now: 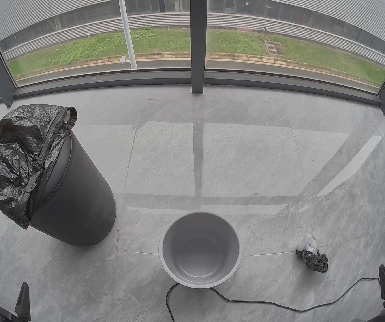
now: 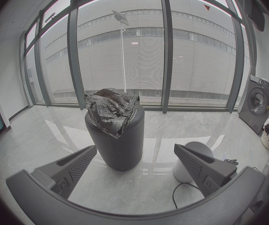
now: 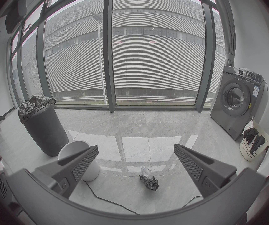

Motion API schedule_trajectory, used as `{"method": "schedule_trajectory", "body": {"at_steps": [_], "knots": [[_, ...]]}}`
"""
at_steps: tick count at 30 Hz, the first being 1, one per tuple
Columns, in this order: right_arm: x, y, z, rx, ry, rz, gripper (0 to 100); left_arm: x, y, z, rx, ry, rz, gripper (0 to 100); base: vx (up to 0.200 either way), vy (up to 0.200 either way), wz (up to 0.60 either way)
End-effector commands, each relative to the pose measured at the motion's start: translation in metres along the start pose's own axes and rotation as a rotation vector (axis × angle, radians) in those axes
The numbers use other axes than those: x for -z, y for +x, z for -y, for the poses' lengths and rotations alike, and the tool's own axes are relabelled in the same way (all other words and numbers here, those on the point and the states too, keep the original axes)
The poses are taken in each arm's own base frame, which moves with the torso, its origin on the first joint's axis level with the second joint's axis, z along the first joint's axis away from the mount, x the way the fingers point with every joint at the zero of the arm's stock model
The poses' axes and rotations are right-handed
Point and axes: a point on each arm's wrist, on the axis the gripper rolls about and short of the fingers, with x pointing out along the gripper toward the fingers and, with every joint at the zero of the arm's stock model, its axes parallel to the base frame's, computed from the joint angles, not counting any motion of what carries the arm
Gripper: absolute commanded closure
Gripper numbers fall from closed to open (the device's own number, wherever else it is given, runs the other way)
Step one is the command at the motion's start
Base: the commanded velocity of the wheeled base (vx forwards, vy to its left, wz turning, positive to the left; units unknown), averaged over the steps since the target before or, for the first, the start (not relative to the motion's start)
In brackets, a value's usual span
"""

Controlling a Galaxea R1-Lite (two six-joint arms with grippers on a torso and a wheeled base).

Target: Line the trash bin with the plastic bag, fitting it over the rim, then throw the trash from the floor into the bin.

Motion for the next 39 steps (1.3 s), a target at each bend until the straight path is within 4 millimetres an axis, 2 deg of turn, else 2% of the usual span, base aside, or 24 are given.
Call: {"method": "schedule_trajectory", "body": {"at_steps": [1,28,34,39], "knots": [[0.0047,0.0004,0.0001,0.000,0.001,-0.005,0,0.0052,0.0000,0.0000,0.000,-0.001,0.000,0,0.000,0.000,0.00],[0.0047,0.0004,0.0001,0.000,0.001,-0.005,0,0.0052,0.0000,-0.0001,-0.002,-0.005,0.000,0,0.000,0.000,0.00],[0.0047,0.0004,0.0001,0.000,0.001,-0.005,0,0.0052,0.0000,-0.0001,-0.002,-0.005,0.000,0,-0.200,0.200,0.00],[0.0047,0.0004,0.0001,0.000,0.001,-0.005,0,0.0052,0.0000,-0.0001,-0.002,-0.005,0.000,0,0.000,0.000,0.00]]}}
